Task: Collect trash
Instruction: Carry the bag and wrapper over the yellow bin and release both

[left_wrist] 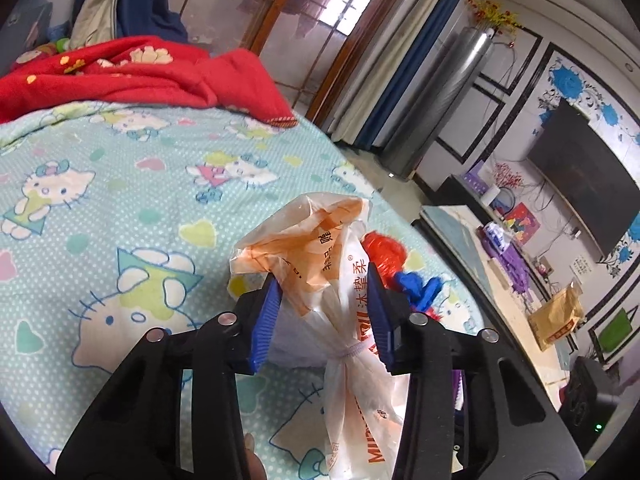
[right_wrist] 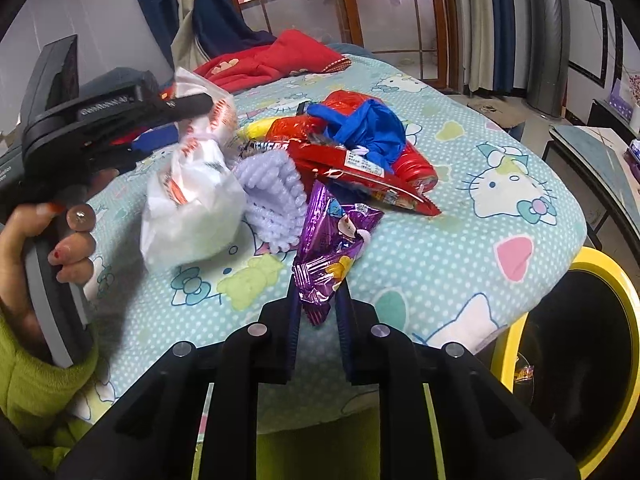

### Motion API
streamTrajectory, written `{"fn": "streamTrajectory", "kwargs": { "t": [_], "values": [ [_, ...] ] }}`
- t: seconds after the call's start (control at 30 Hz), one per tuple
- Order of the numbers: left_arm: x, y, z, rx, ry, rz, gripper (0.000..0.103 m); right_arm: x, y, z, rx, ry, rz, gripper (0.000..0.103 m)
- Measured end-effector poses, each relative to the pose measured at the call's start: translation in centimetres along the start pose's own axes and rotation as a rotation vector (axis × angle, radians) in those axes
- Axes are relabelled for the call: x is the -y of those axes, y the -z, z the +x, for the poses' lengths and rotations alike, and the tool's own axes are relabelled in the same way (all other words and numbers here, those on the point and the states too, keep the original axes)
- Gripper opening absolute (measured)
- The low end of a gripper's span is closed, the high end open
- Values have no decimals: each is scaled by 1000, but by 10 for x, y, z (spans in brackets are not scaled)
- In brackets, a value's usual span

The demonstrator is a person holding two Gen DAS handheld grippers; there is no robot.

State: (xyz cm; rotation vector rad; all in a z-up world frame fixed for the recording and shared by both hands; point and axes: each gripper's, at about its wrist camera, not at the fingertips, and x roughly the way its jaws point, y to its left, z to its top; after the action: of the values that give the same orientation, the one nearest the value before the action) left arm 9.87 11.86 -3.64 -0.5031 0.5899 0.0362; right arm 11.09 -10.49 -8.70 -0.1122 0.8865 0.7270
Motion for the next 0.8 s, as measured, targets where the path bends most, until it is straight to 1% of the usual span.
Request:
{"fn": "streamTrajectory", "kwargs": {
  "t": [0.27,0.43,0.53,0.63,0.7,0.8],
  "values": [
    [12,-12,-24,66,35,27,32,1,-3,-18,28,-4,10,16],
    [23,-14,-31,82,51,51,32,6,-2,-28,40,45,18,15],
    [28,-12,-31,82,54,68,32,15,1,-31,33,71,45,15],
    [33,-6,-24,70,30,104,32,22,4,-37,36,85,61,15],
    [32,-1,-17,45,33,94,32,26,3,-41,43,88,66,15],
    [34,2,-14,33,42,98,32,31,4,-51,61,96,75,15]
  ]
}}
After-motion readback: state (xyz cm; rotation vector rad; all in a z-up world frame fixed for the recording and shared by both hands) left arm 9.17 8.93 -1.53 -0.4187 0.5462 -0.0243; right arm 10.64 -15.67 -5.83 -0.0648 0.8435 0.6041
